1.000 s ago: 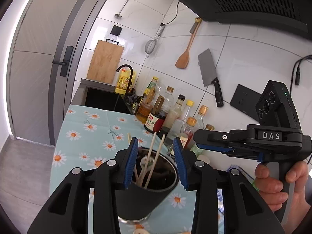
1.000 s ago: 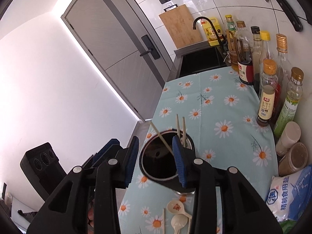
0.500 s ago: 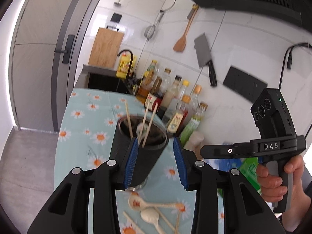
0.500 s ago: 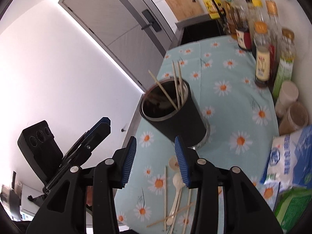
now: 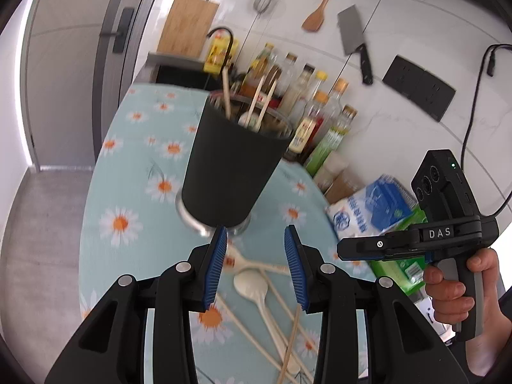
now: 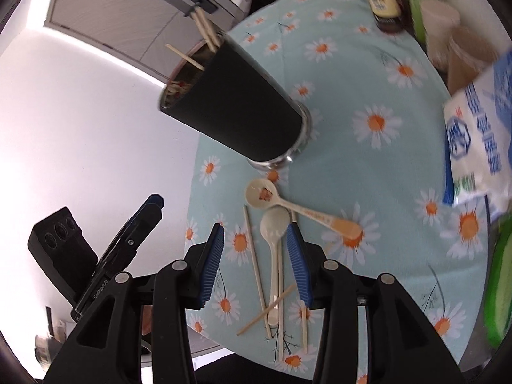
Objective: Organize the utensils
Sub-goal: 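Move both tools back down toward the remaining utensils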
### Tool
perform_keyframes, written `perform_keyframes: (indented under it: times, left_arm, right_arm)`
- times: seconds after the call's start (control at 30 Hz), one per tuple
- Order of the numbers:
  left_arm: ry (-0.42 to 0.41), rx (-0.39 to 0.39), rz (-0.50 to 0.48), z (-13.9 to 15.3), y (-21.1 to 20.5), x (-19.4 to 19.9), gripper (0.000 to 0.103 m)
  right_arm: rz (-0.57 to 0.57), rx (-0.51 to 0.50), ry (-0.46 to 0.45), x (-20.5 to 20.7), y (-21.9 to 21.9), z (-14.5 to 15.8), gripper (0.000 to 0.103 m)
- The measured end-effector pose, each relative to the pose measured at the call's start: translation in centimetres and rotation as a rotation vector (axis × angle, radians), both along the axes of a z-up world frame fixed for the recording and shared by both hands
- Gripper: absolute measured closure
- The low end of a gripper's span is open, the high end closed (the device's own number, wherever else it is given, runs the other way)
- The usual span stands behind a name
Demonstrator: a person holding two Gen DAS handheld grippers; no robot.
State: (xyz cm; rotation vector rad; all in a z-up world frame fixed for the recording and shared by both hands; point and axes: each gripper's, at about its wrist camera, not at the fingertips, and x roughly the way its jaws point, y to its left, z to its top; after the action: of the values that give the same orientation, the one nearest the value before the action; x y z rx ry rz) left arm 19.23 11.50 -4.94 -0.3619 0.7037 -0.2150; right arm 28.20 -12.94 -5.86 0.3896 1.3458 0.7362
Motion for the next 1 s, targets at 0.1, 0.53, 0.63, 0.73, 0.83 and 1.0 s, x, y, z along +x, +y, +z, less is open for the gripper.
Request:
perform_keyframes:
  times: [0.1,0.53,0.63,0.73,0.83,1.0]
  left_arm:
    - [0.047,-0.038,0.005,-1.4,0.3,-0.3,0.067]
    - [0.183,-0.081,0.040,-5.7,0.5,-1.7,0.067]
    - [0.203,-0.093,0.044,-6.3,0.7,-1.7,0.067]
    - [0.214,-0.099,0.047,-6.6,0.9,-1.8,0.067]
    - [0.225,-0.102,0.044,-6.9,1.0,-1.8,0.067]
    - [0.232,-0.111,0.040,-7.1,1.1,-1.6,0.067]
  right_arm:
    - [-0.035,-0.016,0.084,-0.5,-0.6,-2.4,0.061]
    - [-0.092,-0.045,0.275,-0.8,-0.5,-8.4,0.073]
    - [-0.107,-0.051,0.299,-0.7,-0.5,-9.1,0.075]
    - [-0.123,-0.045,0.313,-0.4,-0.5,-9.5,0.077]
    - [-0.133,-0.049,0.316,-0.2,-0.2,-9.7,0.077]
    - [-0.131,-0.105,0.304,0.0,0.9,-9.5,0.086]
